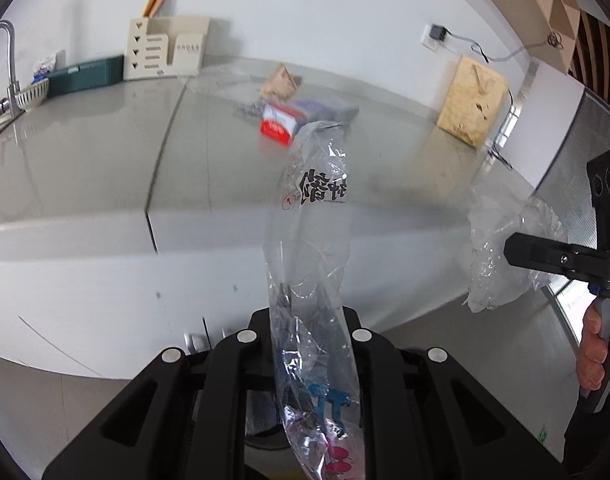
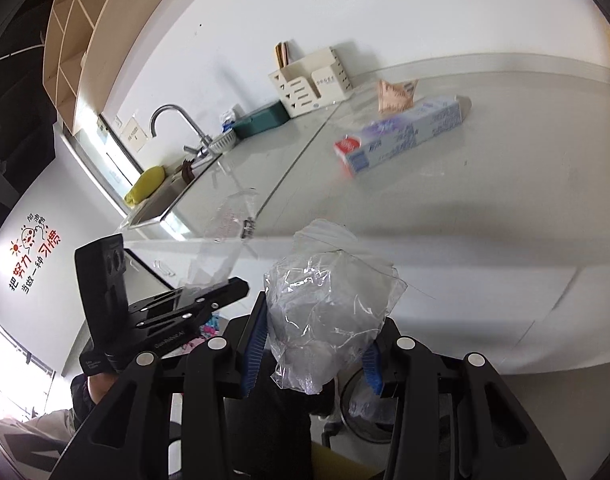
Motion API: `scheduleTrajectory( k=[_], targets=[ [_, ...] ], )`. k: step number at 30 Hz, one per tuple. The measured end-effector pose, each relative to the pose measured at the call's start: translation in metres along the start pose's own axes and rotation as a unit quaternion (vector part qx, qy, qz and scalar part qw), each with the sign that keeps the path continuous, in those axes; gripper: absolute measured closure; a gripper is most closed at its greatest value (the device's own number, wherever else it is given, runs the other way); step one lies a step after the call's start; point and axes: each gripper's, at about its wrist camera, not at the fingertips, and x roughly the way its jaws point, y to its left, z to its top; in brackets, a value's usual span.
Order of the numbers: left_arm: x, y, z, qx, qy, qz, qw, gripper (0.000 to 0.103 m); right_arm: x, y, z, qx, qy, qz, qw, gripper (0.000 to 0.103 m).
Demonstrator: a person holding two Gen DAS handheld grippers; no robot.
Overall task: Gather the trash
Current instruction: 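Carry the snack bag and crumpled plastic down over the wastebasket with both tools, then open both tools to drop the bag and plastic into the wastebasket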
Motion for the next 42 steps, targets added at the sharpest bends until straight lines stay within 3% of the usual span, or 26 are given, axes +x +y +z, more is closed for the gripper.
scheduleTrajectory(
  k=[7, 16, 25, 32, 36, 42],
  targets=[
    [0.030, 0.002, -0.067, 0.012, 0.069, -0.012, 0.9975, 0.088, 0.028, -0.006, -0.070, 0.033, 0.043, -0.012, 0.998, 0.058],
    [0.108, 0.023, -0.141, -0.019, 0.180, -0.014, 0.9834, 0.088, 0.107, -0.048, -0.131, 0.095, 0.133, -0.039, 0.986, 0.058],
    [0.200, 0.062, -0.199, -0.074, 0.289, 0.008, 0.9544, 0.088, 0.221, -0.112, -0.180, 0.161, 0.229, -0.079, 0.957, 0.058],
    [0.269, 0.077, -0.225, -0.061, 0.359, 0.039, 0.9307, 0.088, 0.293, -0.151, -0.202, 0.195, 0.286, -0.106, 0.932, 0.058],
    [0.306, 0.083, -0.239, -0.053, 0.390, 0.054, 0.9176, 0.088, 0.316, -0.178, -0.213, 0.216, 0.301, -0.120, 0.921, 0.058],
    [0.330, 0.084, -0.249, -0.044, 0.414, 0.070, 0.9063, 0.087, 0.335, -0.193, -0.219, 0.224, 0.318, -0.123, 0.913, 0.057]
  ],
)
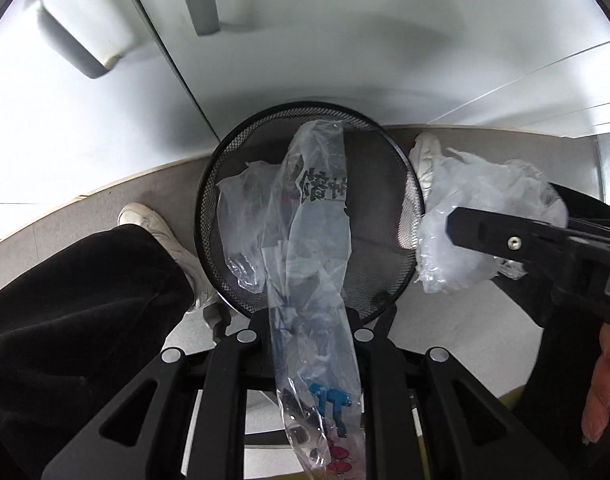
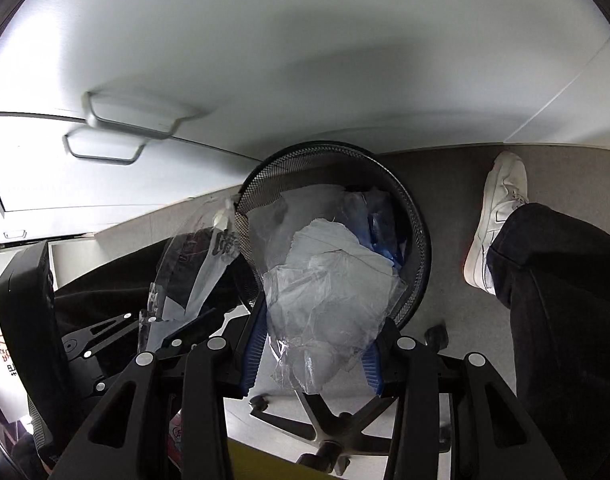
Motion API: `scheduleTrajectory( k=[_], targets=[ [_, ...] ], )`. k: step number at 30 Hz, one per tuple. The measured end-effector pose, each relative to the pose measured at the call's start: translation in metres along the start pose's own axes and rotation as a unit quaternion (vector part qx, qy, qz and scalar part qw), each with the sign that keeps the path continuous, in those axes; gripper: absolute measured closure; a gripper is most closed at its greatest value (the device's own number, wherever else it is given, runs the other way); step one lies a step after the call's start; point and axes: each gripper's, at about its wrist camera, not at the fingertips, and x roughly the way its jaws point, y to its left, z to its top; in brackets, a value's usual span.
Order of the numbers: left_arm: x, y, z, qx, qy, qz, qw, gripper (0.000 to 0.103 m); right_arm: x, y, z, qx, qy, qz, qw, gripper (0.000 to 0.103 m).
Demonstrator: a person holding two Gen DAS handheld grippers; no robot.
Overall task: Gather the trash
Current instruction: 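Open both tools to drop the bag and plastic into the wastebasket, then raise both tools back to the counter toward the blister pack and toothpaste box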
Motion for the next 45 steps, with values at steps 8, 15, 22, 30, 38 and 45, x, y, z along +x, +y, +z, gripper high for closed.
scheduleTrajectory(
  k=[8, 15, 22, 30, 38, 45],
  targets=[
    [-0.003, -0.014, -0.006, 0.017, -0.006, 0.032, 0.9993, 0.035, -0.004, -0.002, 0.004, 0.015, -0.014, 0.004, 1.000, 0.044],
    [0.000, -0.010, -0.009, 0.024, 0.004, 0.046, 0.9986, 0.025, -0.013, -0.009, 0.006, 0.033, -0.034, -0.003, 0.999, 0.017],
    [-0.013, -0.007, -0.015, 0.025, -0.011, 0.051, 0.9983, 0.017, -0.022, -0.014, 0.005, 0.050, -0.045, -0.004, 0.998, 0.009],
    [-0.034, -0.010, -0.028, 0.042, -0.042, 0.081, 0.9949, 0.005, -0.064, -0.014, -0.021, 0.045, -0.095, -0.006, 0.994, 0.004],
    [-0.120, -0.011, -0.064, 0.056, -0.130, 0.051, 0.9885, 0.004, -0.156, 0.009, -0.089, -0.009, -0.193, -0.008, 0.981, 0.004],
    [-0.235, -0.011, -0.125, 0.080, -0.246, 0.013, 0.9659, 0.004, -0.272, 0.050, -0.162, -0.089, -0.291, 0.048, 0.951, 0.004]
  ],
)
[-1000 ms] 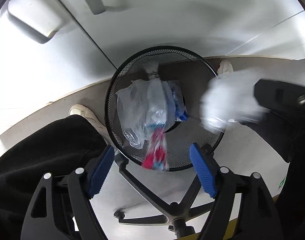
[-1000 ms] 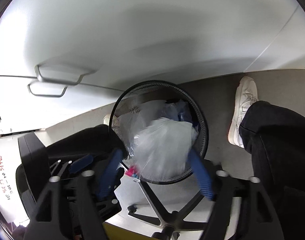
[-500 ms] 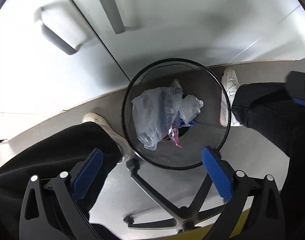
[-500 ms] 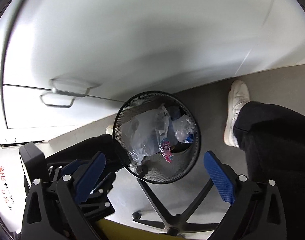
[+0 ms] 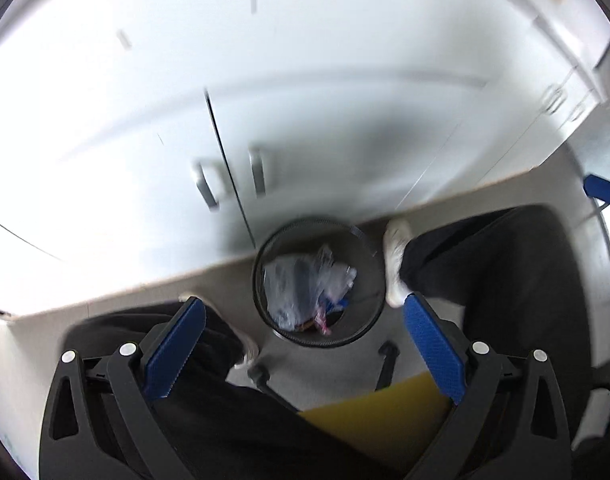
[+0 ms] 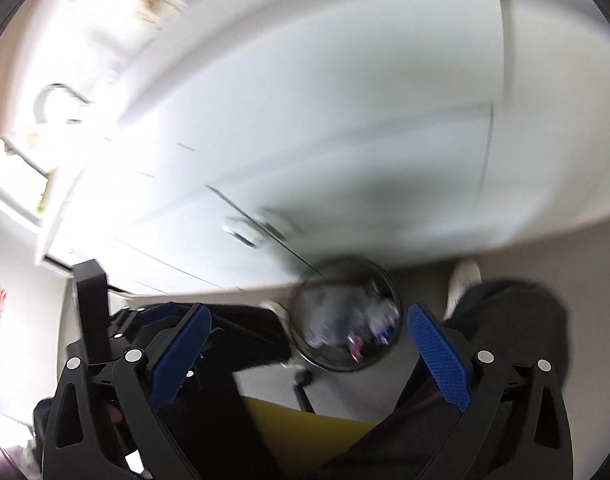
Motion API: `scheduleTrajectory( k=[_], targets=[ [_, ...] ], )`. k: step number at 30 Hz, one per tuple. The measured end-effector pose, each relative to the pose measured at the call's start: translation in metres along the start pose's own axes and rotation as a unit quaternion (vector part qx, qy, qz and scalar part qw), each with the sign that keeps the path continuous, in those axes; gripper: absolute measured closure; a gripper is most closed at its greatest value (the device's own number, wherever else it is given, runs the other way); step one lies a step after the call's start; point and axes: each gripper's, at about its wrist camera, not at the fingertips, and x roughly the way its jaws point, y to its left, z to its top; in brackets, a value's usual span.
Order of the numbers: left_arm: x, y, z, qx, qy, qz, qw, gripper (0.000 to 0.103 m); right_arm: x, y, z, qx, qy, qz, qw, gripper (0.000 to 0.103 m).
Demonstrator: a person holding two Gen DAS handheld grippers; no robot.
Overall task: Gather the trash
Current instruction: 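Raise both tools back to the counter toward the blister pack and toothpaste box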
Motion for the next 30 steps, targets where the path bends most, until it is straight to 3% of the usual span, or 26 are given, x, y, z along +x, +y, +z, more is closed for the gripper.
scheduleTrajectory(
  k=[6, 10, 14, 20, 22, 25, 30],
  targets=[
    [-0.111, 0.002, 0.024, 0.016, -0.105, -0.005, 0.9944, 0.004, -0.094, 0.030, 0.049, 0.003, -0.074, 0.053, 0.996, 0.004],
    [-0.170, 0.014, 0.070, 0.039, -0.168, 0.024, 0.9847, 0.004, -0.119, 0.050, 0.103, -0.003, -0.118, 0.026, 0.993, 0.003],
    [-0.206, 0.036, 0.140, 0.064, -0.207, 0.067, 0.9740, 0.004, -0.117, 0.065, 0.177, 0.000, -0.127, 0.005, 0.992, 0.004],
    [-0.192, 0.049, 0.259, 0.094, -0.203, 0.126, 0.9666, 0.004, -0.051, 0.064, 0.289, 0.038, -0.083, -0.070, 0.993, 0.004],
    [-0.178, 0.051, 0.294, 0.098, -0.202, 0.122, 0.9669, 0.004, -0.017, 0.056, 0.320, 0.056, -0.060, -0.108, 0.991, 0.004],
    [-0.155, 0.048, 0.341, 0.127, -0.199, 0.118, 0.9646, 0.004, 0.022, 0.045, 0.348, 0.095, -0.027, -0.118, 0.988, 0.004],
    [-0.099, 0.054, 0.397, 0.185, -0.152, 0.108, 0.9649, 0.004, 0.068, 0.038, 0.379, 0.142, 0.011, -0.129, 0.981, 0.004]
  ],
)
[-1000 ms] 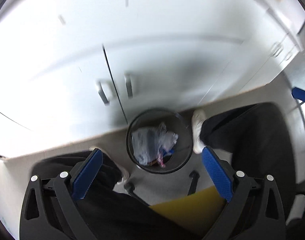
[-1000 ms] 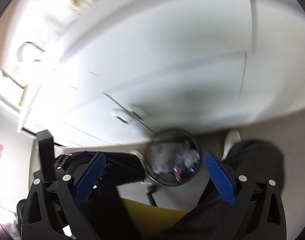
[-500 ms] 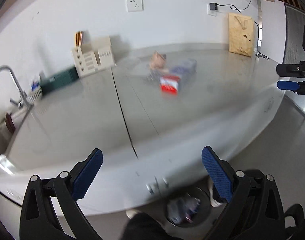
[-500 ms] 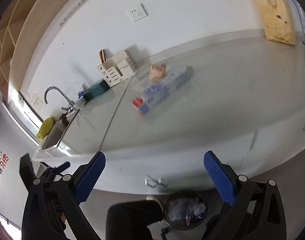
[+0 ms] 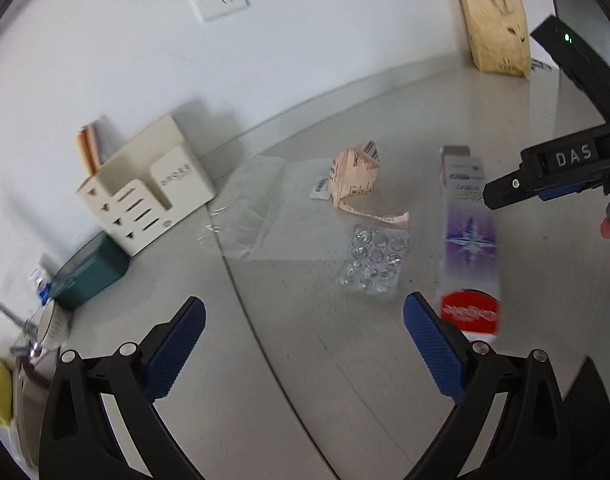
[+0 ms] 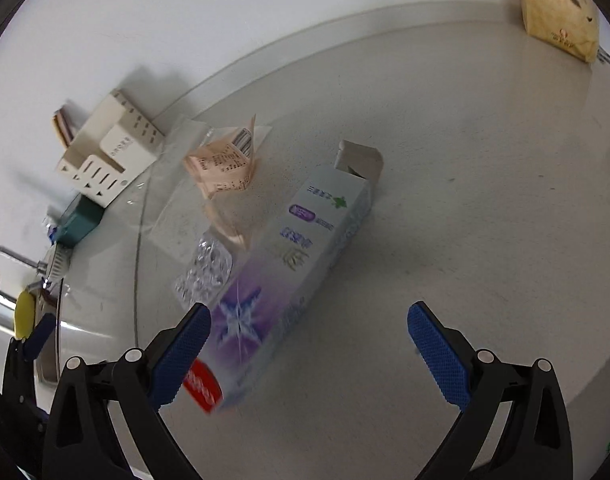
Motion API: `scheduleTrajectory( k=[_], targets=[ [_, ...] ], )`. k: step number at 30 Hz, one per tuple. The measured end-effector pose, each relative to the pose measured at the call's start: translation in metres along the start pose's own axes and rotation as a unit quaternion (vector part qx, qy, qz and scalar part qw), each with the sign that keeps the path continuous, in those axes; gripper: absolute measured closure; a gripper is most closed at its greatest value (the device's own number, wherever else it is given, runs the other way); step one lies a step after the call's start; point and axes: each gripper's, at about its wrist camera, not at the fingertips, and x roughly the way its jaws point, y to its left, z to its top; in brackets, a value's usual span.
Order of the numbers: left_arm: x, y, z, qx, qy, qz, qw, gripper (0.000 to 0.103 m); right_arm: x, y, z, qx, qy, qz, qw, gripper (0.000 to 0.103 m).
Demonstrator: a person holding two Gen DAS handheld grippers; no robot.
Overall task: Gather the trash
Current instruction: 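Raise both tools back to the counter toward the blister pack and toothpaste box, then grasp the pill blister pack with the left tool while the right tool grasps the Colgate box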
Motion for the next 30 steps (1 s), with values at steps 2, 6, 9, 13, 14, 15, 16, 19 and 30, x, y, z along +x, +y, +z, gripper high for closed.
scheduleTrajectory(
  k=[2, 6, 9, 13, 14, 15, 16, 19, 30],
  targets=[
    [0.023, 0.005, 0.005, 0.009, 0.015, -0.011, 0.9998, 0.004, 0.012, 0.005, 0.007, 0.013, 0.012, -0.007, 1.000, 0.003],
    [0.044, 0.009, 0.008, 0.022, 0.025, -0.037, 0.9988, 0.004, 0.039, 0.023, 0.014, 0.000, 0.033, -0.029, 0.999, 0.004],
    [0.051, 0.005, 0.011, 0.050, 0.022, -0.057, 0.9969, 0.004, 0.056, 0.025, 0.017, -0.001, 0.051, -0.047, 0.998, 0.004],
    [0.060, -0.005, 0.020, 0.072, 0.018, -0.093, 0.9929, 0.004, 0.060, 0.020, 0.019, -0.015, 0.050, -0.045, 0.998, 0.004],
    [0.063, -0.008, 0.022, 0.077, 0.019, -0.099, 0.9920, 0.004, 0.060, 0.017, 0.021, -0.019, 0.049, -0.043, 0.998, 0.004],
    [0.068, -0.013, 0.023, 0.082, 0.021, -0.104, 0.9909, 0.004, 0.060, 0.014, 0.022, -0.025, 0.049, -0.044, 0.998, 0.005],
    [0.072, -0.017, 0.024, 0.087, 0.024, -0.105, 0.9903, 0.004, 0.059, 0.011, 0.025, -0.031, 0.048, -0.042, 0.997, 0.008],
    [0.084, -0.029, 0.025, 0.099, 0.033, -0.111, 0.9882, 0.004, 0.055, 0.001, 0.033, -0.034, 0.054, -0.018, 0.998, 0.025],
    [0.111, -0.046, 0.027, 0.111, 0.054, -0.136, 0.9830, 0.003, 0.050, -0.015, 0.038, -0.062, 0.061, 0.037, 0.996, 0.036]
  ],
)
